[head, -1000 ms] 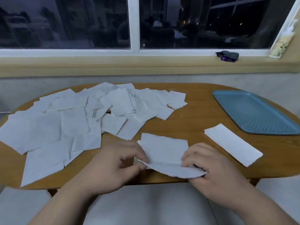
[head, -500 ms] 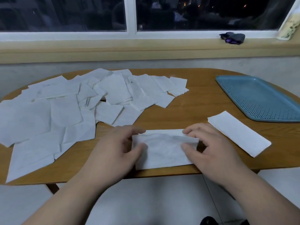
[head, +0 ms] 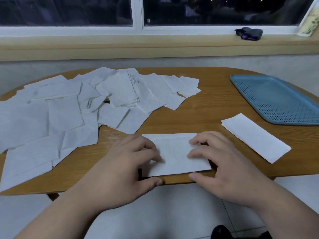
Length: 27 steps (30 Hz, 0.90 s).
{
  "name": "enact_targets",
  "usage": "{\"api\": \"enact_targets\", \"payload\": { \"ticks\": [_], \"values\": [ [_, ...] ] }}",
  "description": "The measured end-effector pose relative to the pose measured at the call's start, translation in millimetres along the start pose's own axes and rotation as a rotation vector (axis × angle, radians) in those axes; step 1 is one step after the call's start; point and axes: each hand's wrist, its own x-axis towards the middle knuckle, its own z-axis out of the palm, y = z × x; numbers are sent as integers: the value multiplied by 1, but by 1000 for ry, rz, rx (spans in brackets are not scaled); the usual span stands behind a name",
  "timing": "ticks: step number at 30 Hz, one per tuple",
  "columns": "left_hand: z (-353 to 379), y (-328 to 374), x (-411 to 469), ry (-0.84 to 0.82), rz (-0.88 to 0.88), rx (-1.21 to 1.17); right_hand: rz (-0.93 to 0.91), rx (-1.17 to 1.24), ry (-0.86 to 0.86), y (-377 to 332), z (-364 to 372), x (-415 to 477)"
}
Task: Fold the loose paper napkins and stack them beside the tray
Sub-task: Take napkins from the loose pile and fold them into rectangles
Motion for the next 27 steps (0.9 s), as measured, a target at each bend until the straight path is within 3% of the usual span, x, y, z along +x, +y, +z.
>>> {"api": "enact_targets", "payload": {
  "ticks": [9,16,20,23,25,27],
  "values": [
    [3,5,1,50,30,28,-94,37,160,-3,1,4],
    [-7,16,8,355,5,-101,-98,332,427,-21,-10,9],
    [-13,31,10,499,-200,-350,75,490,484,-34,-11,13],
    [-14,33,18,500,-382,-643,191,647,503,-36,-7,22],
    [-13,26,23,460,-462,-665,270,691,438,-36,-5,29],
    [-11,18,26,404,-520,-596,314,542,376,-32,0,35]
  ]
}}
